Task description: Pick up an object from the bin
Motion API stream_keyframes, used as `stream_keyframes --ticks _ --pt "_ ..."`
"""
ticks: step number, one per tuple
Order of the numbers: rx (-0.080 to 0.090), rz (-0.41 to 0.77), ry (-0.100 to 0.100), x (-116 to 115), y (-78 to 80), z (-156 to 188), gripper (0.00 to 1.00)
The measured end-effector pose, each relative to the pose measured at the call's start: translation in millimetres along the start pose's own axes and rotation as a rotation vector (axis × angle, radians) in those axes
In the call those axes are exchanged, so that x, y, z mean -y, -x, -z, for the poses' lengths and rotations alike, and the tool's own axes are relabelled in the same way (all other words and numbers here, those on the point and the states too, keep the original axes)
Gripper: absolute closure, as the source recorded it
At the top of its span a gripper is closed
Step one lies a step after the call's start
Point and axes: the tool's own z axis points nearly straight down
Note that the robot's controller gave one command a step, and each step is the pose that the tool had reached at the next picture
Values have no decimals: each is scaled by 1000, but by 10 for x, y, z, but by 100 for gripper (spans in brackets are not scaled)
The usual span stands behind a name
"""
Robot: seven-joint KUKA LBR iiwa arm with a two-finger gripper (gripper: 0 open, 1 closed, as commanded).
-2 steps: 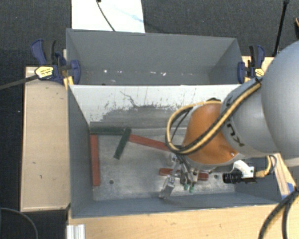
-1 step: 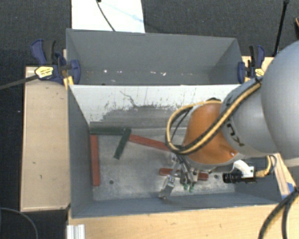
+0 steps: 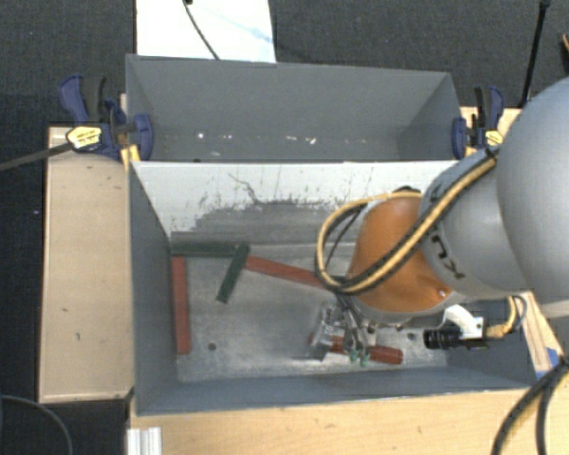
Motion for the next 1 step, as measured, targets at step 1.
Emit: stream_keyframes --ticks 1 --pt "2 -1 1 -2 4 75 100"
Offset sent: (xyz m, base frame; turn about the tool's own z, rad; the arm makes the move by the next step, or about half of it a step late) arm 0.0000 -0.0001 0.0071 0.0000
